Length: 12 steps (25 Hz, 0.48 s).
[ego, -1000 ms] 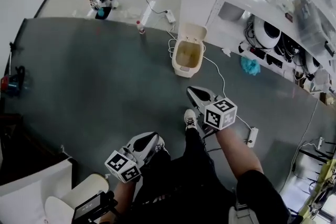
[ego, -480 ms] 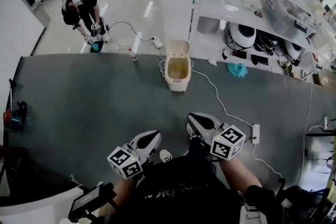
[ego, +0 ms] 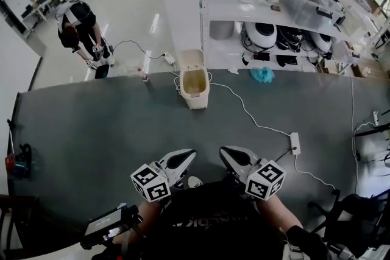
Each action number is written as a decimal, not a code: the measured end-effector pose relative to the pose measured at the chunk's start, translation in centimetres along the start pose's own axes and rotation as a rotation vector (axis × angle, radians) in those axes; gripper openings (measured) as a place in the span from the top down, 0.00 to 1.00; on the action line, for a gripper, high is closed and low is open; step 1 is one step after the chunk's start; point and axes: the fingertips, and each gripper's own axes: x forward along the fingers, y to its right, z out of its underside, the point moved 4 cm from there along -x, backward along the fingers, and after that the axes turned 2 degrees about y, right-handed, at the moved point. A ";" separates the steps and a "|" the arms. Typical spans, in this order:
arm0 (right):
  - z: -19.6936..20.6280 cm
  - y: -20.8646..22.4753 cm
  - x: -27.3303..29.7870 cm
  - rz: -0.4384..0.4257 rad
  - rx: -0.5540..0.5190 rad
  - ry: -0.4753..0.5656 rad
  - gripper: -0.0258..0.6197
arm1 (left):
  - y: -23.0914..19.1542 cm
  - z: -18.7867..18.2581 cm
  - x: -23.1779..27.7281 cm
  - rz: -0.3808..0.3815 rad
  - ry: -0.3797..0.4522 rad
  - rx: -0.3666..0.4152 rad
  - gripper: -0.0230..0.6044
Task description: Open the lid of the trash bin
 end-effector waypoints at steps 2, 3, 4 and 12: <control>-0.4 0.1 -1.1 0.002 -0.009 0.010 0.95 | 0.9 0.0 0.9 0.009 -0.001 0.016 0.96; -0.6 0.3 -1.7 0.001 -0.013 0.014 0.95 | 1.3 0.0 1.3 0.011 0.000 0.023 0.96; -0.8 0.5 -2.1 -0.003 -0.018 0.016 0.95 | 1.7 0.0 1.7 0.009 0.004 0.029 0.96; -1.7 2.7 -4.0 -0.072 -0.077 -0.055 0.95 | 3.6 1.0 5.5 -0.034 0.054 0.068 0.96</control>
